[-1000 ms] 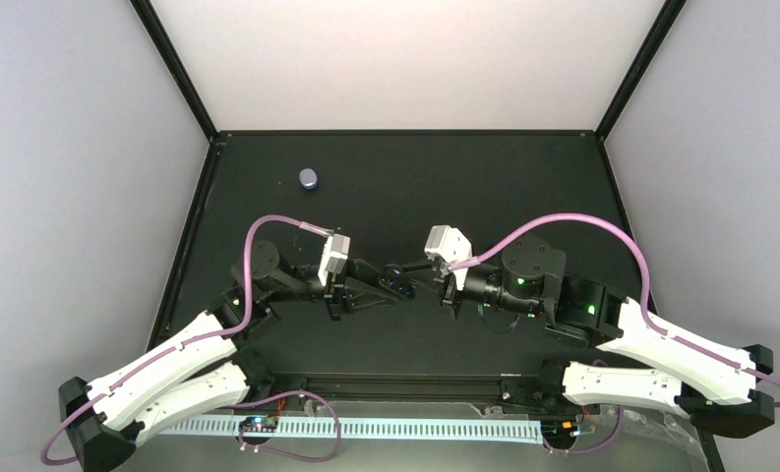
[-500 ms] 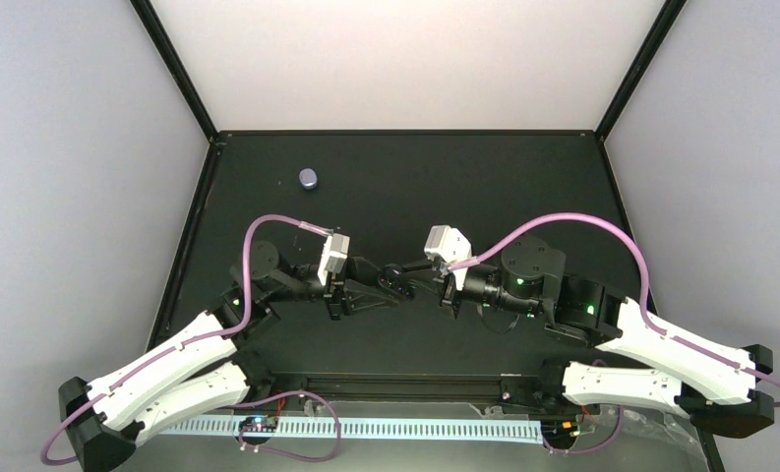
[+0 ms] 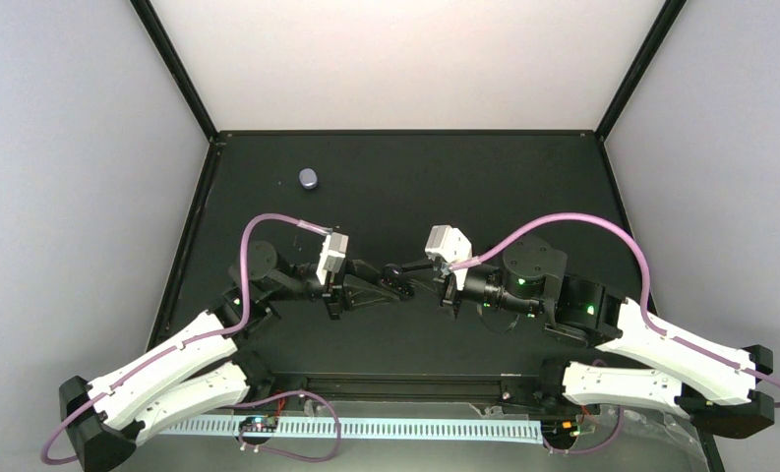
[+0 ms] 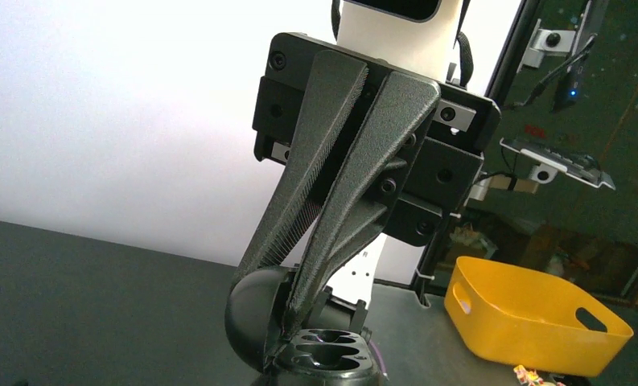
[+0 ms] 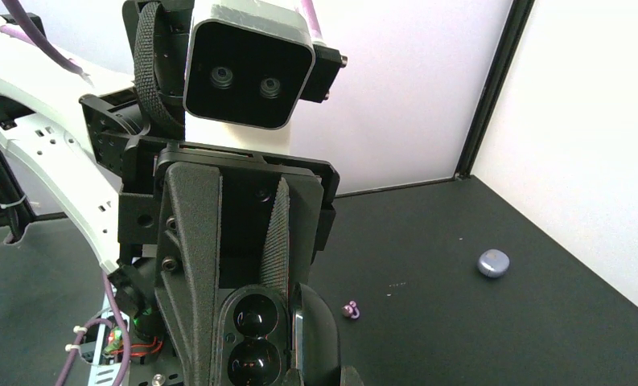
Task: Insert the wireless bluetooth earbuds into the charging case
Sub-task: Open the charging case.
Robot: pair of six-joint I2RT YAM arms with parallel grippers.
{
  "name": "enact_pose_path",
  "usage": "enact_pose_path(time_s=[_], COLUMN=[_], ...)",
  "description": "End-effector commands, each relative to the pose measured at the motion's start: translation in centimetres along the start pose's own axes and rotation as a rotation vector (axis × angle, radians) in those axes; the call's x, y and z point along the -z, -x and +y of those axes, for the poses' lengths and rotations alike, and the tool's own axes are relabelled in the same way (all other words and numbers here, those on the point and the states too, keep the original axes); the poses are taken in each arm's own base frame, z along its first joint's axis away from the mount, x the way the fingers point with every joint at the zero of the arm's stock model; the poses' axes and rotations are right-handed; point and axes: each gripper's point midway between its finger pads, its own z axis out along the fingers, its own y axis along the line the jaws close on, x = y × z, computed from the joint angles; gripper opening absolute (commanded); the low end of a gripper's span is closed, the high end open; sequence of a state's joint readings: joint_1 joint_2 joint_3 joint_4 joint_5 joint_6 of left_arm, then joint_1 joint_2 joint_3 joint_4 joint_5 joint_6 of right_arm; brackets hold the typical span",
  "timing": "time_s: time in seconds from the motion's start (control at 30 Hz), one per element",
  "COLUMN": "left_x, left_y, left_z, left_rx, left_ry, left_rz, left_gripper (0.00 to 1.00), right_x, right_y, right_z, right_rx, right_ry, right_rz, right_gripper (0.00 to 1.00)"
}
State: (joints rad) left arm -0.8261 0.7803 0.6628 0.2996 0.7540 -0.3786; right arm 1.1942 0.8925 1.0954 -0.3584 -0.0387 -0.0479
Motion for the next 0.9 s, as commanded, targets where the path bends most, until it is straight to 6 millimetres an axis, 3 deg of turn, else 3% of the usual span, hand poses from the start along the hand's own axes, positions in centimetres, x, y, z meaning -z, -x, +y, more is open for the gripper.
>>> enact_pose_path(time_s=[0.0, 0.07, 0.13, 0.2, 0.33, 0.6, 0.87], left_x=[-0.10, -0.12, -0.15, -0.15, -0.18, -0.32, -0.36], left_y=[0.82, 0.74, 0.69, 0.75, 0.92, 0.78, 0.71], left_z=[-0.40, -0.35, -0.25, -0.28, -0.34, -0.40, -0.39], left_rx=[-0.039, -0.036, -0.028, -0.025, -0.024, -0.017, -0.020], left_ry=[-0.015, -0.015, -0.012, -0.012, -0.017, -0.029, -0.031], left_rz=[-0.022, -0.020, -0.019, -0.021, -0.026, -0.020, -0.019], left_gripper=[0.09, 0.12, 0.30, 0.39, 0.41, 0.21, 0.09], right_x=[0.16, 0.29, 0.40, 0.39, 0.34, 0.28, 0.37], right_y=[0.67, 0.73, 0.87, 0.85, 0.83, 0.80, 0.84], right_z=[0.06, 0.08, 0.05, 0.05, 0.06, 0.08, 0.12], right_rx=[-0.004, -0.002, -0.001, 0.001, 0.003, 0.003, 0.004], right_ry=[0.003, 0.003, 0.002, 0.002, 0.003, 0.004, 0.006], right_rz=[-0.032, -0.034, -0.040, -0.038, -0.036, -0.035, -0.037], right_gripper=[0.01, 0.01, 0.01, 0.01, 0.01, 0.01, 0.01])
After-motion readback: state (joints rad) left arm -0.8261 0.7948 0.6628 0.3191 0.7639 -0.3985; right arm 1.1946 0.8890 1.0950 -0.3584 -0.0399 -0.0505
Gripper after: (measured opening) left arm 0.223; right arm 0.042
